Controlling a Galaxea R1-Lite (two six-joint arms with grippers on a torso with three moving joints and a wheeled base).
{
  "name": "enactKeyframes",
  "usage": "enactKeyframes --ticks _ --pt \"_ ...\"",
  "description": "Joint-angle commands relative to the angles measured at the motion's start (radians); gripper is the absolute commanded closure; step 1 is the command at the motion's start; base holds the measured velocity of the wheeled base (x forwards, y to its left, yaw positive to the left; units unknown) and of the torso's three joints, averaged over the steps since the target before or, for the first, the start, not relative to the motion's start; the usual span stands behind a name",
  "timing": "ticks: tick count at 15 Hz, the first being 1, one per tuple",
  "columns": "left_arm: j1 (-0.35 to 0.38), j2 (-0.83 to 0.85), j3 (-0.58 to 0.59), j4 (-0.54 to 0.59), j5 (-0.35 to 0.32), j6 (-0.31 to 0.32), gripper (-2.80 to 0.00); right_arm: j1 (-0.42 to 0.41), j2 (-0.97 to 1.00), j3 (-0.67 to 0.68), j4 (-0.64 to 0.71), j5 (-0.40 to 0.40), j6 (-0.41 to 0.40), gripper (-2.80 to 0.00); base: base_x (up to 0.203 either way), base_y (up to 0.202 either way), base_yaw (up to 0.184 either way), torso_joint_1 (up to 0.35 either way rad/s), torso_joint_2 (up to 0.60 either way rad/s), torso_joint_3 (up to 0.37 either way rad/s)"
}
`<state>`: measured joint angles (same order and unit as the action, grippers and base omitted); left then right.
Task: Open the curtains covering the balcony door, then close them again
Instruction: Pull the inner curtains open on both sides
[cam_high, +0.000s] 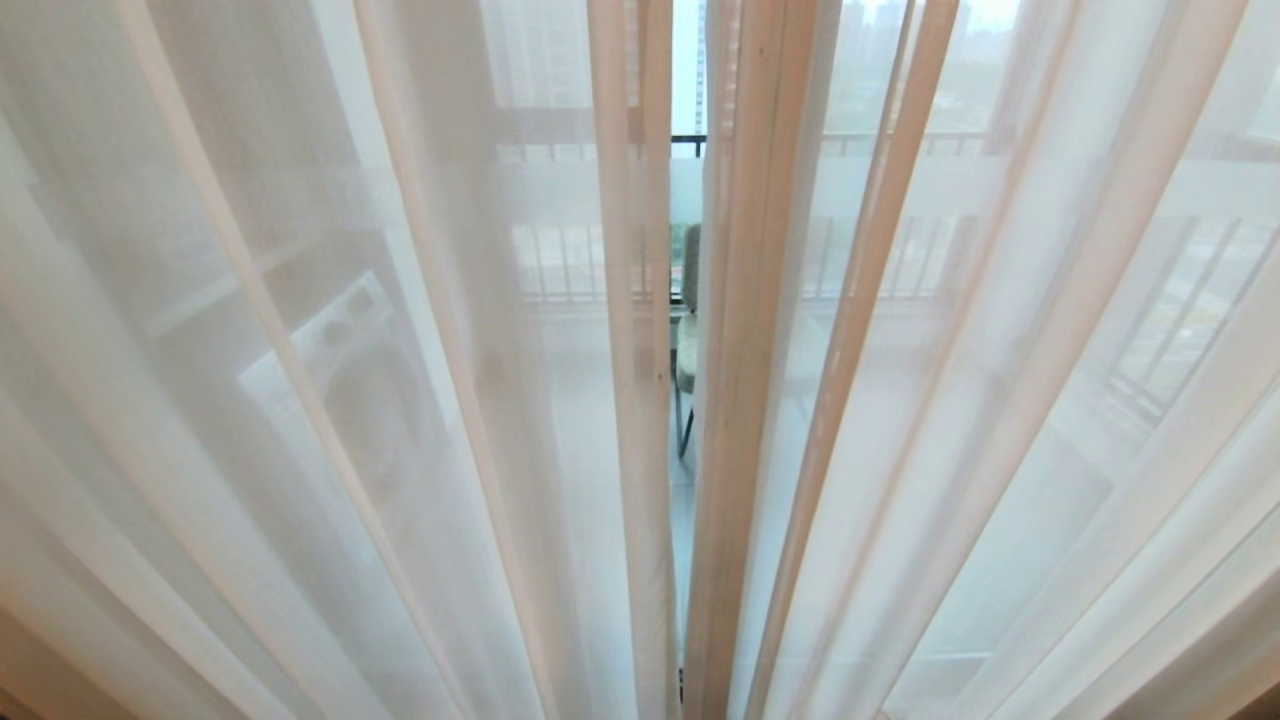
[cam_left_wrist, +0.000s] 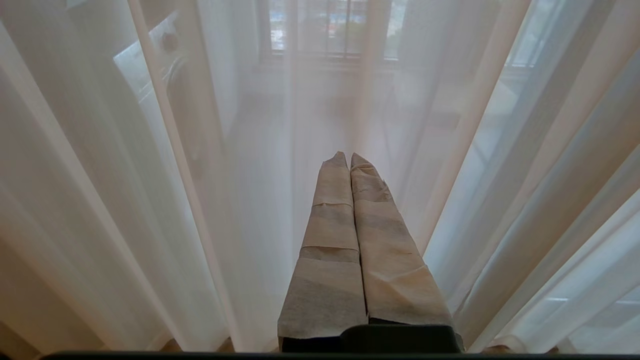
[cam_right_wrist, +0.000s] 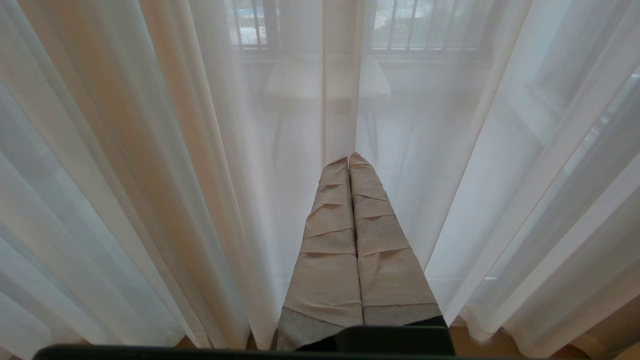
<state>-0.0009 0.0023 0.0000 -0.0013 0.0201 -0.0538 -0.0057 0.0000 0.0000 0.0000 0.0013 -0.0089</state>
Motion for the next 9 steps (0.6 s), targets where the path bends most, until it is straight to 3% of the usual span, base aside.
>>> enactKeyframes --ticks 1,7,9 --pt "0.001 -0.002 0.0 0.0 0.001 -0.003 0.0 0.0 0.002 0.0 0.0 0.0 0.0 0.0 0.0 0.0 0.0 0.0 0.0 0.0" --pt "-0.001 -0.002 0.0 0.0 0.0 0.004 0.0 0.0 0.002 0.0 0.0 0.0 0.0 0.0 0.0 0.0 0.0 0.0 0.0 0.0" --pt "0.0 0.0 -0.059 0.0 -0.006 -0.003 0.0 0.0 0.002 0.0 0.0 0.0 0.0 0.0 0.0 0.0 0.0 0.0 0.0 0.0"
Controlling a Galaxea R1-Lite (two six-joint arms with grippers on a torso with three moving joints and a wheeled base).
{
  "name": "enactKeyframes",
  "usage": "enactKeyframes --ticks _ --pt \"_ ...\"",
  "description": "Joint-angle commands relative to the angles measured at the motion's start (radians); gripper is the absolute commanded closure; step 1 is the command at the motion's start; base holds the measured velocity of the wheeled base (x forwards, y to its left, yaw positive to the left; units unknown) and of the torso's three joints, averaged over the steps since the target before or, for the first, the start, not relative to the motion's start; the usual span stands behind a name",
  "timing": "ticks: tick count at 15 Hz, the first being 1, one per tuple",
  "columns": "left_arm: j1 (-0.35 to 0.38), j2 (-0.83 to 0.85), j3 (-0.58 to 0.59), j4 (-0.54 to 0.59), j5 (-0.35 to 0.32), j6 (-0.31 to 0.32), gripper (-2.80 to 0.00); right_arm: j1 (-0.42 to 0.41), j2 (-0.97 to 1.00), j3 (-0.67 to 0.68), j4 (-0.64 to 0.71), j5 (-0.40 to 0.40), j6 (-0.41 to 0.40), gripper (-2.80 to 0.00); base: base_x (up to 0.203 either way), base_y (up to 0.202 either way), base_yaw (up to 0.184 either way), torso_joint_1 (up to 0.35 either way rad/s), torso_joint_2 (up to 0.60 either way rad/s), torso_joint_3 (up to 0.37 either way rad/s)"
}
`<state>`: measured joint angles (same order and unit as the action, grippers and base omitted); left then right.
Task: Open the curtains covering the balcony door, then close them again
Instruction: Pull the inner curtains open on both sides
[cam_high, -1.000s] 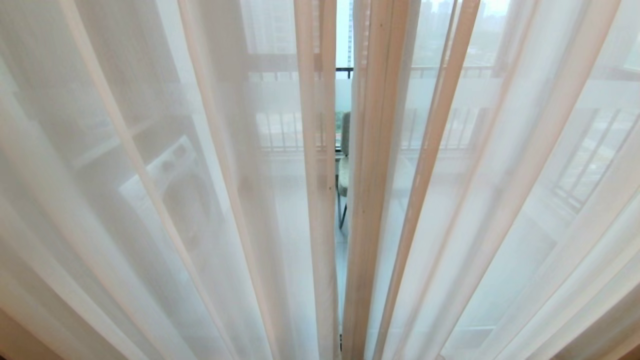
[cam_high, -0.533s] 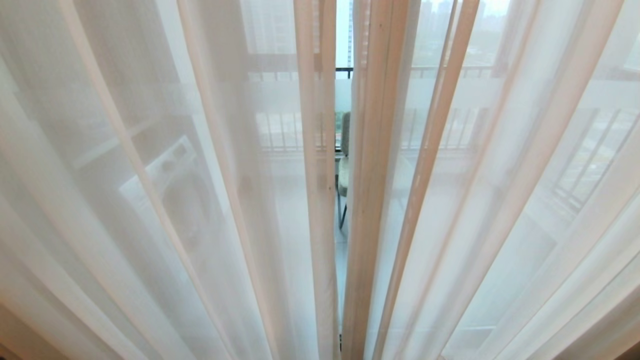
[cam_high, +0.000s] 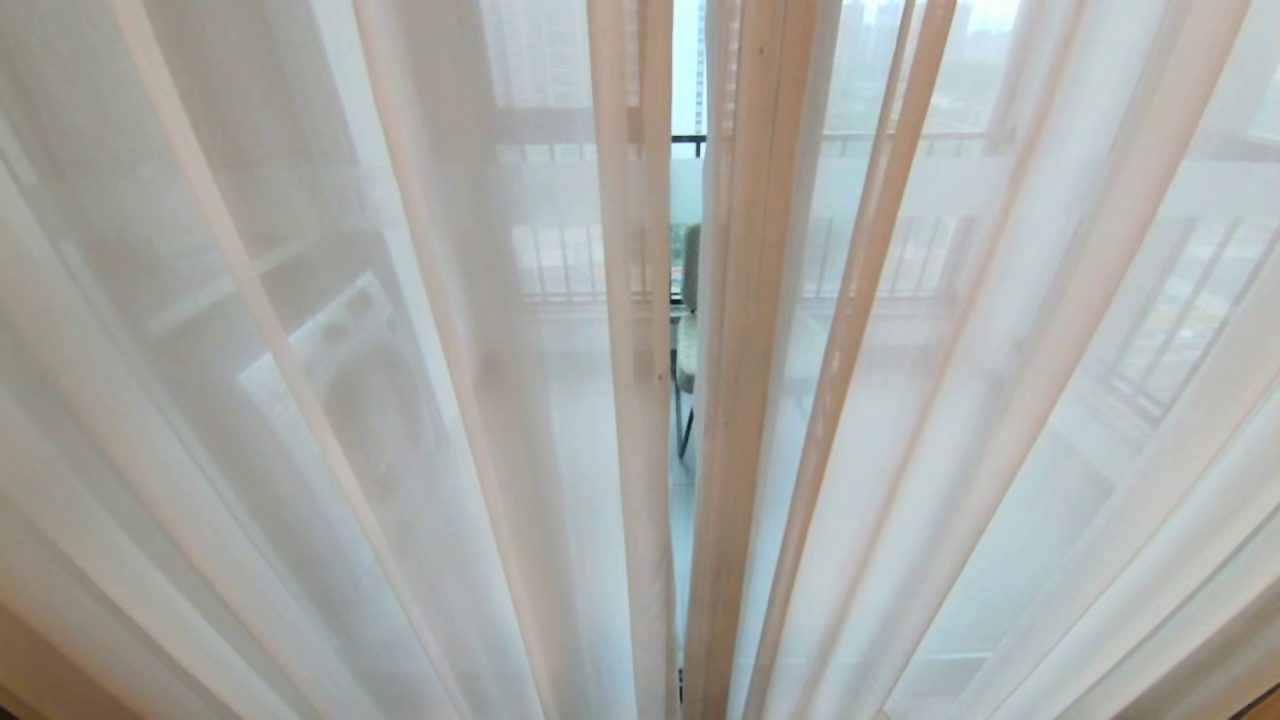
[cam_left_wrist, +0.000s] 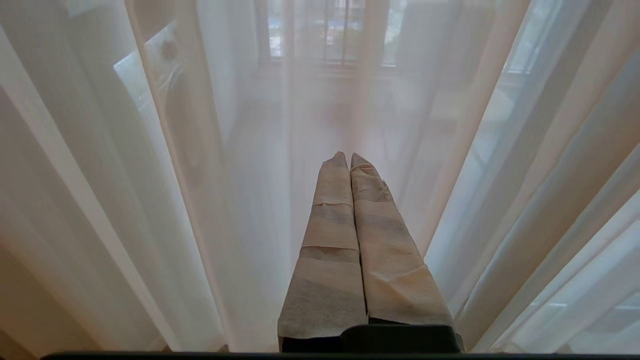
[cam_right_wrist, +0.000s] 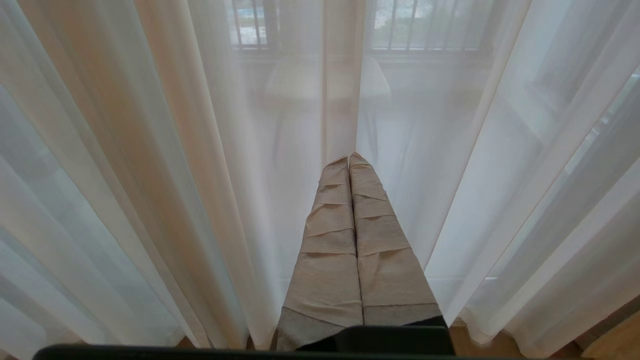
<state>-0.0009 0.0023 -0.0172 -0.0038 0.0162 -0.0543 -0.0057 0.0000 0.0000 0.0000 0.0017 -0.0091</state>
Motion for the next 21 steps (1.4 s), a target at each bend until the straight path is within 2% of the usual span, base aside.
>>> enactKeyframes --ticks 1,6,8,15,17,19,20,21 --pt "0.001 0.002 -0.08 0.021 -0.004 -0.002 0.0 0.0 0.002 0.0 0.0 0.0 0.0 0.0 0.0 0.0 0.0 0.0 0.0 0.0" --pt "0.0 0.036 -0.238 0.038 -0.007 0.001 0.0 0.0 0.002 0.0 0.0 0.0 0.0 0.0 0.0 0.0 0.0 0.0 0.0 0.0" --pt "-0.001 0.105 -0.289 0.036 -0.045 0.0 0.0 0.0 0.002 0.0 0.0 0.0 0.0 0.0 0.0 0.0 0.0 0.0 0.0 0.0" --pt "-0.003 0.389 -0.502 0.033 -0.3 -0.005 0.0 0.0 0.002 0.0 0.0 0.0 0.0 0.0 0.0 0.0 0.0 0.0 0.0 0.0" --pt "-0.005 0.485 -0.577 0.033 -0.397 -0.005 0.0 0.0 0.002 0.0 0.0 0.0 0.0 0.0 0.0 0.0 0.0 0.0 0.0 0.0" --pt "-0.019 0.584 -0.653 0.034 -0.543 -0.006 0.0 0.0 0.002 0.0 0.0 0.0 0.0 0.0 0.0 0.0 0.0 0.0 0.0 0.0" --pt "-0.022 0.621 -0.688 0.034 -0.582 -0.006 0.0 0.0 0.002 0.0 0.0 0.0 0.0 0.0 0.0 0.0 0.0 0.0 0.0 0.0" --pt "-0.023 0.645 -0.705 0.034 -0.592 -0.006 0.0 0.0 0.002 0.0 0.0 0.0 0.0 0.0 0.0 0.0 0.0 0.0 0.0 0.0"
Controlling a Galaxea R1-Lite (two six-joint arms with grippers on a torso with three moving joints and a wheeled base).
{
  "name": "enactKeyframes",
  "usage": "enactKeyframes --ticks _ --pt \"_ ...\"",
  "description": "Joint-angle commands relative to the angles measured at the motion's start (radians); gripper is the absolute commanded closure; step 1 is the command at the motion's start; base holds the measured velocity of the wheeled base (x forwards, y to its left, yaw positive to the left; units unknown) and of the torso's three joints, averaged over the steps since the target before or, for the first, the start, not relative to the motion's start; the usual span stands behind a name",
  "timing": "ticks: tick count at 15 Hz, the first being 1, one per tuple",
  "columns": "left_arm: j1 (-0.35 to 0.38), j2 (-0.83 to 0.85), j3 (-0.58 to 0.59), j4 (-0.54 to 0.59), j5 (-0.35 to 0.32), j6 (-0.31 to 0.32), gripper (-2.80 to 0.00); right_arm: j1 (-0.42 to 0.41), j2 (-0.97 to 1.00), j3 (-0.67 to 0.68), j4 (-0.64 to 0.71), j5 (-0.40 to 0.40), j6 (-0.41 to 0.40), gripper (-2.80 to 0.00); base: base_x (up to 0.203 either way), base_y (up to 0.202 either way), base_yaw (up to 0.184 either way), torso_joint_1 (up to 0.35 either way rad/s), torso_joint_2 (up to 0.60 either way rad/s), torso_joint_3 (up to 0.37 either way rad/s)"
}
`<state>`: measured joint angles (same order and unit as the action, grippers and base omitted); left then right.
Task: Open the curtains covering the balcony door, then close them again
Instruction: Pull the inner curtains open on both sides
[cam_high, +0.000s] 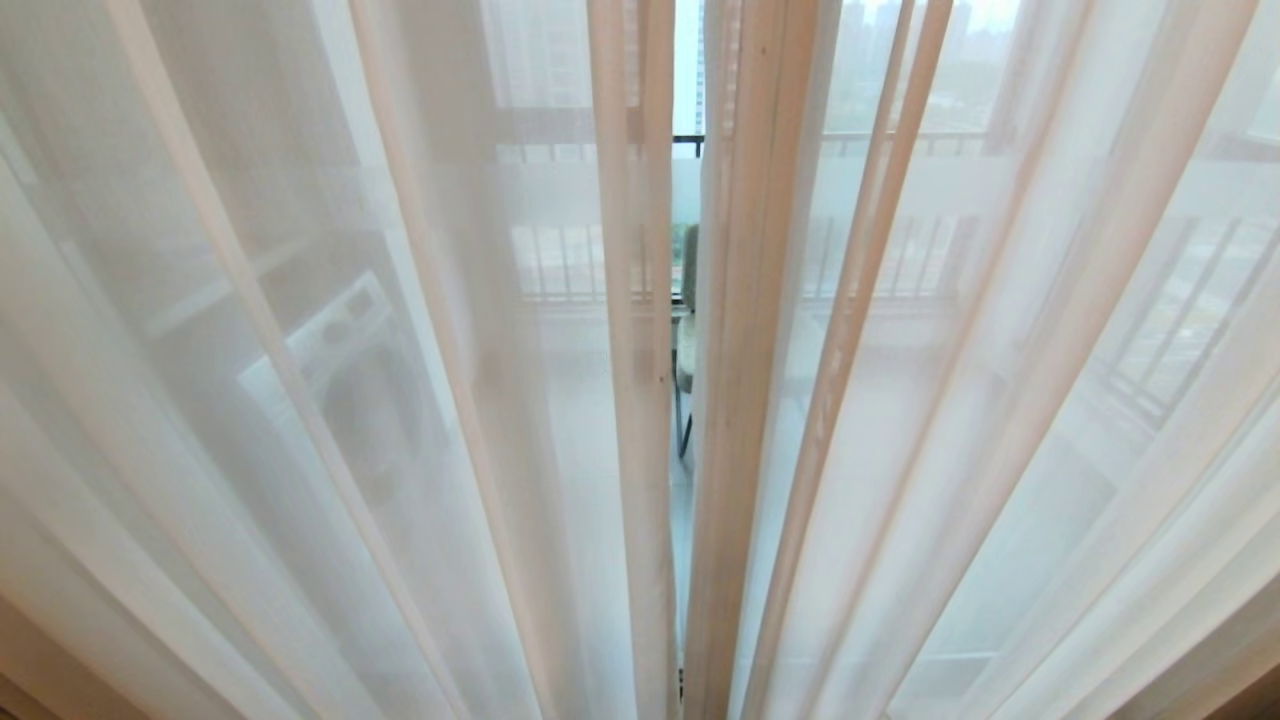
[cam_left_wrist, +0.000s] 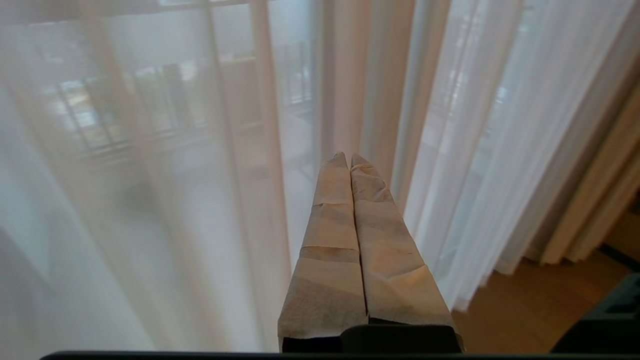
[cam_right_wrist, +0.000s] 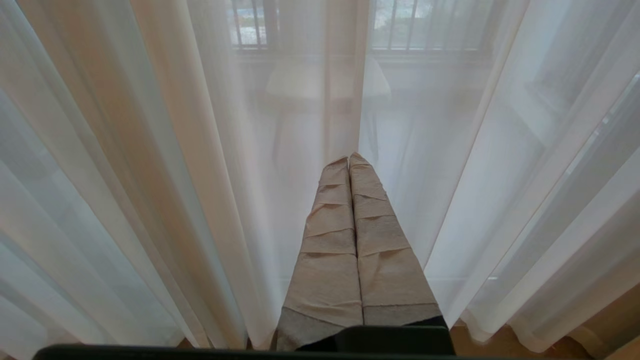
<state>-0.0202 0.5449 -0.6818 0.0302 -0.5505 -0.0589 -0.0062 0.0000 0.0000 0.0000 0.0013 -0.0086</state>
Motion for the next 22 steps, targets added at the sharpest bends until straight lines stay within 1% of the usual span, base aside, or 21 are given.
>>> enactKeyframes --ticks 1,3,4,8,9,11,12,14,15,16,18,19,20,22 --pt "-0.005 0.135 -0.059 -0.001 -0.028 -0.001 0.0 0.0 0.002 0.0 0.0 0.0 -0.001 0.0 0.0 0.0 0.0 0.0 0.0 0.0" --pt "-0.012 0.211 -0.11 -0.001 -0.036 0.0 0.0 0.001 0.002 0.0 0.0 0.0 -0.001 0.0 0.0 0.0 0.0 0.0 0.0 0.0" --pt "-0.03 0.257 -0.139 -0.002 -0.039 0.0 0.0 0.0 0.002 0.0 0.0 0.0 -0.001 0.0 0.0 0.0 0.0 0.0 0.0 0.0" --pt "-0.153 0.434 -0.263 -0.007 -0.037 0.001 0.0 0.0 0.002 0.0 0.0 0.0 -0.001 0.0 0.0 0.0 0.0 0.0 0.0 0.0" --pt "-0.174 0.477 -0.289 -0.014 -0.037 0.001 0.0 0.0 0.002 0.0 0.0 0.0 -0.001 0.0 0.0 0.0 0.0 0.0 0.0 0.0" --pt "-0.23 0.573 -0.345 -0.06 -0.032 0.001 0.0 0.0 0.002 0.0 0.0 0.0 -0.001 0.0 0.0 0.0 0.0 0.0 0.0 0.0" --pt "-0.258 0.612 -0.365 -0.08 -0.029 0.001 -2.8 0.0 0.002 0.0 0.0 0.0 -0.001 0.0 0.0 0.0 0.0 0.0 0.0 0.0" --pt "-0.319 0.67 -0.388 -0.128 -0.027 -0.002 -2.8 0.002 0.002 0.0 0.0 0.0 -0.001 0.0 0.0 0.0 0.0 0.0 0.0 0.0" --pt "-0.34 0.689 -0.407 -0.139 -0.026 -0.017 -2.8 0.0 0.002 0.0 0.0 0.0 -0.001 0.0 0.0 0.0 0.0 0.0 0.0 0.0" --pt "-0.36 0.701 -0.431 -0.14 -0.026 -0.035 -2.8 0.0 0.002 0.0 0.0 0.0 -0.001 0.0 0.0 0.0 0.0 0.0 0.0 0.0" --pt "-0.387 0.735 -0.479 -0.14 -0.013 -0.041 -2.8 0.0 0.002 0.0 0.0 0.0 -0.001 0.0 0.0 0.0 0.0 0.0 0.0 0.0" --pt "-0.412 0.755 -0.507 -0.14 0.02 -0.041 -2.8 0.0 0.002 0.0 0.0 0.0 -0.001 0.0 0.0 0.0 0.0 0.0 0.0 0.0" --pt "-0.434 0.773 -0.537 -0.14 0.07 -0.041 -2.8 0.0 0.002 0.0 0.0 0.0 -0.001 0.0 0.0 0.0 0.0 0.0 0.0 0.0" --pt "-0.475 0.816 -0.59 -0.141 0.191 -0.025 -2.8 0.0 0.002 0.0 0.0 0.0 -0.001 0.0 0.0 0.0 0.0 0.0 0.0 0.0"
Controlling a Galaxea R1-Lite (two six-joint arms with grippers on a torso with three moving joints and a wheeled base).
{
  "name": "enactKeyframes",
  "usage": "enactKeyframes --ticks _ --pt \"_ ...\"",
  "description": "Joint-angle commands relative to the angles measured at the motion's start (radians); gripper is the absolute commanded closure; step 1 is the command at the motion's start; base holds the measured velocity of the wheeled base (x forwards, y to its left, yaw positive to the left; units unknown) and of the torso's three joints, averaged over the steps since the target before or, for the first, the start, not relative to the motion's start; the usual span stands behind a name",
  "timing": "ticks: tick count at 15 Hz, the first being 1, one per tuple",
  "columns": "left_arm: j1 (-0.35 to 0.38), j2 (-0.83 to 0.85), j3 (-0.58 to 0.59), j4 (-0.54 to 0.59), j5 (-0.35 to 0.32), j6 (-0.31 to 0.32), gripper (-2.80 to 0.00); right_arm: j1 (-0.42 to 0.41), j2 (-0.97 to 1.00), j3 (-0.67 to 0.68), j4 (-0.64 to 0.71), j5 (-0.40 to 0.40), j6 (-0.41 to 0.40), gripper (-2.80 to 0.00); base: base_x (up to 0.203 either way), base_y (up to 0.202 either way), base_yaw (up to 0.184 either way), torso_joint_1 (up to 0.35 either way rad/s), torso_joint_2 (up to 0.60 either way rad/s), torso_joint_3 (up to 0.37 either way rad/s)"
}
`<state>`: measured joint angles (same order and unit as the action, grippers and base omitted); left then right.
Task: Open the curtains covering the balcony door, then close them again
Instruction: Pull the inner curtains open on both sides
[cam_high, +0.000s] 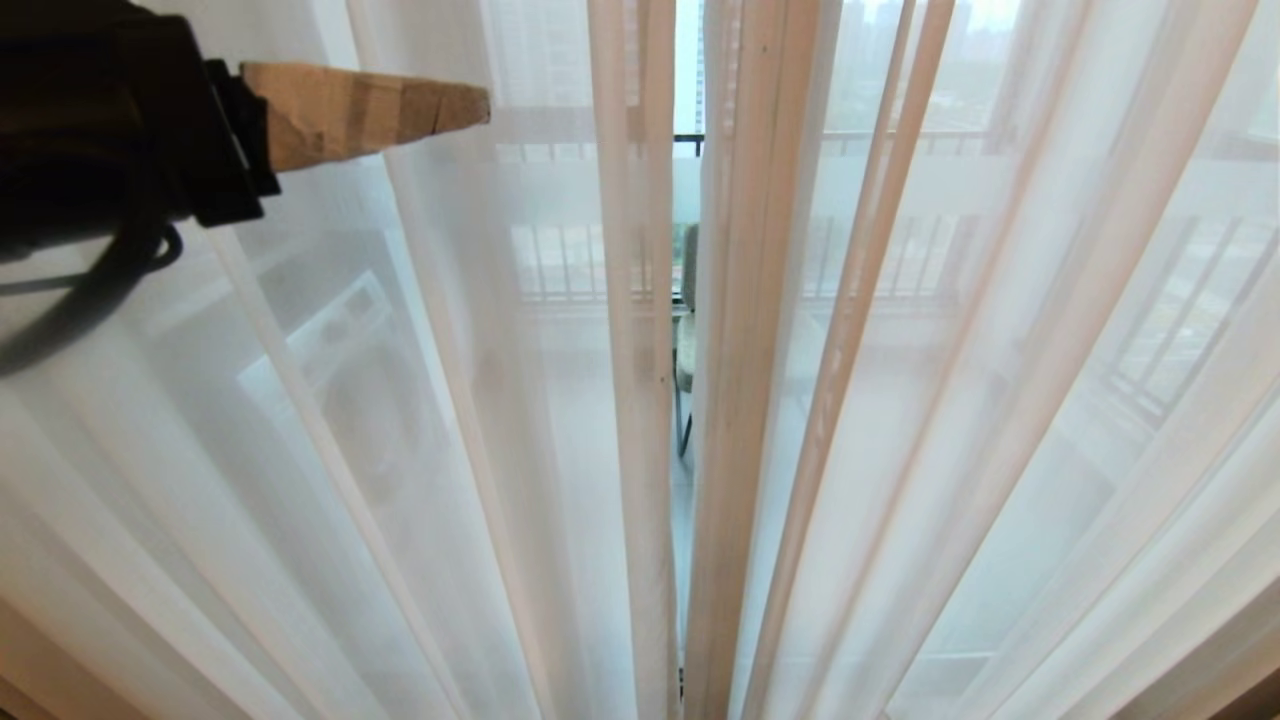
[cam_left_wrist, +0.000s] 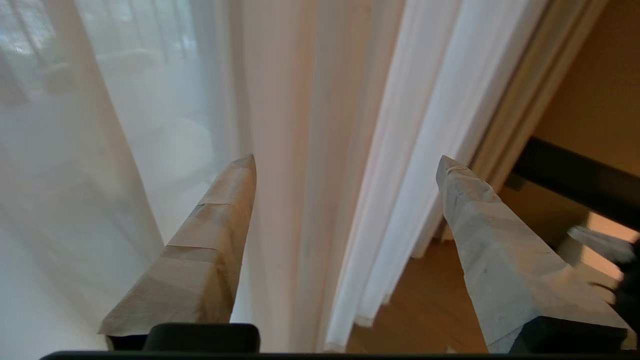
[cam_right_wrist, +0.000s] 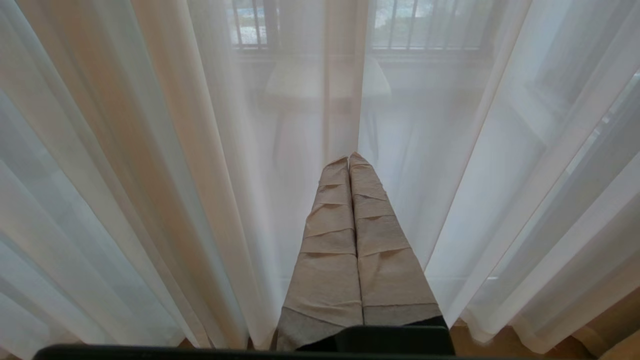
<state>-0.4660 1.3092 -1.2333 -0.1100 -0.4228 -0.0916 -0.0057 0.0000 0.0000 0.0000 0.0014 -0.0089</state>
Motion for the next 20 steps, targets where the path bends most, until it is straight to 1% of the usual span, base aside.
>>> enactKeyframes --ticks 1,2,5,7,8,13,16,17,18,19,20 --pt "-0.047 0.075 -0.062 -0.003 0.126 0.03 -2.8 0.0 0.002 0.0 0.0 0.0 0.0 0.0 0.0 0.0 0.0 0.0 0.0 0.0" --pt "-0.071 0.097 -0.085 -0.005 0.176 0.05 -2.8 0.0 0.002 0.0 0.0 0.0 0.0 0.0 0.0 0.0 0.0 0.0 0.0 0.0" --pt "-0.132 0.159 -0.158 -0.007 0.281 0.072 -2.8 0.0 0.002 0.0 0.0 0.0 0.0 0.0 0.0 0.0 0.0 0.0 0.0 0.0" --pt "-0.16 0.219 -0.218 -0.008 0.381 0.124 -2.8 0.0 0.002 0.0 0.0 0.0 0.0 0.0 0.0 0.0 0.0 0.0 0.0 0.0" --pt "-0.172 0.248 -0.25 -0.008 0.429 0.139 -2.8 0.0 0.002 0.0 0.0 0.0 0.0 0.0 0.0 0.0 0.0 0.0 0.0 0.0" --pt "-0.188 0.387 -0.415 -0.009 0.587 0.225 -2.8 0.0 0.002 0.0 0.0 0.0 0.0 0.0 0.0 0.0 0.0 0.0 0.0 0.0" --pt "-0.193 0.453 -0.479 -0.013 0.65 0.246 -2.8 0.0 0.002 0.0 0.0 0.0 0.0 0.0 0.0 0.0 0.0 0.0 0.0 0.0" --pt "-0.194 0.477 -0.492 -0.048 0.664 0.248 -2.8 0.0 0.002 0.0 0.0 0.0 0.0 0.0 0.0 0.0 0.0 0.0 0.0 0.0" --pt "-0.194 0.506 -0.5 -0.116 0.682 0.254 -2.8 0.0 0.002 0.0 0.0 0.0 0.0 0.0 0.0 0.0 0.0 0.0 0.0 0.0" --pt "-0.193 0.536 -0.512 -0.189 0.708 0.265 -2.8 0.001 0.002 0.0 0.0 0.0 0.0 0.0 0.0 0.0 0.0 0.0 0.0 0.0" --pt "-0.193 0.566 -0.532 -0.238 0.739 0.279 -2.8 0.0 0.002 0.0 0.0 0.0 0.0 0.0 0.0 0.0 0.0 0.0 0.0 0.0"
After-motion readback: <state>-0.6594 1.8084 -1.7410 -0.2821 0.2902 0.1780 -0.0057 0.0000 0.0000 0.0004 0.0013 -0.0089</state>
